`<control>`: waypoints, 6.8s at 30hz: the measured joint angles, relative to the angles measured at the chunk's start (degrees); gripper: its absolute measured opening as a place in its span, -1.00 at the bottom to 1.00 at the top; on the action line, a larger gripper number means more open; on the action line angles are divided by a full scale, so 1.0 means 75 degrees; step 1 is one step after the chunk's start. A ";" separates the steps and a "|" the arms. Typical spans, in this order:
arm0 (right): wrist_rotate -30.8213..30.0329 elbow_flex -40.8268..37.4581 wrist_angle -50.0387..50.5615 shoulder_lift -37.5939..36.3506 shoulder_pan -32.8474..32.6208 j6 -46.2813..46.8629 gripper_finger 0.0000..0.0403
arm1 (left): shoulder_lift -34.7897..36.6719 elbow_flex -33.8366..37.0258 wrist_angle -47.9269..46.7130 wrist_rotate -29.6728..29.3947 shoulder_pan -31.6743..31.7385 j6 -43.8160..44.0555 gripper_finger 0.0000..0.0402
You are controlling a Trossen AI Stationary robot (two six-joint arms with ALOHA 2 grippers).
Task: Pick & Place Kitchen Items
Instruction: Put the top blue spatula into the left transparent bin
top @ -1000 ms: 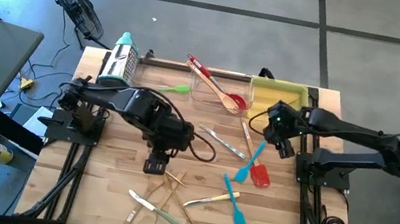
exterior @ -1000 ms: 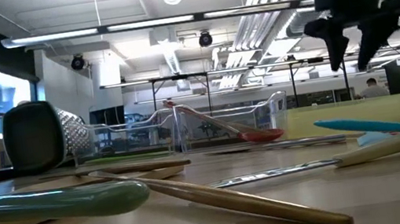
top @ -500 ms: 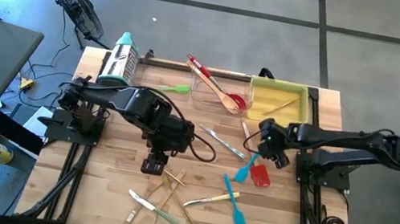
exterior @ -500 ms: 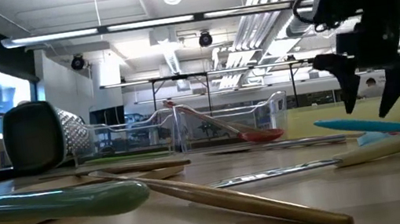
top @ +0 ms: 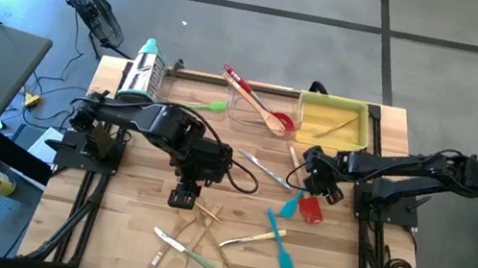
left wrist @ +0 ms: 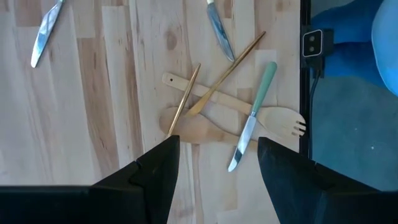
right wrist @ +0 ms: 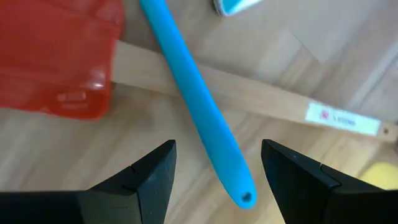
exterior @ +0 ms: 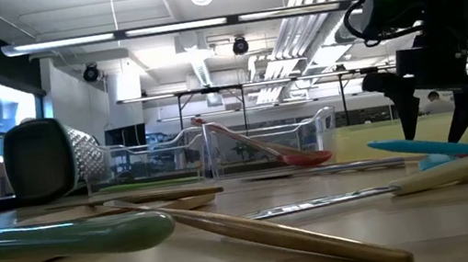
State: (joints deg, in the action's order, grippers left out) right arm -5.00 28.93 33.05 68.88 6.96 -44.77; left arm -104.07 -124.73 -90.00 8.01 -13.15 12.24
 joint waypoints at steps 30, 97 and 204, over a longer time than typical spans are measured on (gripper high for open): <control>0.0388 0.0026 0.0244 0.0938 -0.0105 0.0002 -0.81 | 0.0000 0.0000 -0.0002 -0.0023 0.0000 -0.0003 0.04; 0.3552 0.5560 -0.3112 -0.0344 -0.0171 0.2031 -0.81 | 0.1139 -0.0006 0.5195 -0.2296 0.1164 -0.3481 -0.37; -0.0531 0.5552 -0.0800 -0.2885 -0.0178 0.5225 0.25 | 0.0522 -0.0003 0.6154 -0.3744 0.1154 -0.4249 -0.96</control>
State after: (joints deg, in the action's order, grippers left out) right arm -8.99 70.57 27.05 47.24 5.63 -5.58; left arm -100.16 -124.75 -43.85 -20.07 -4.49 -19.63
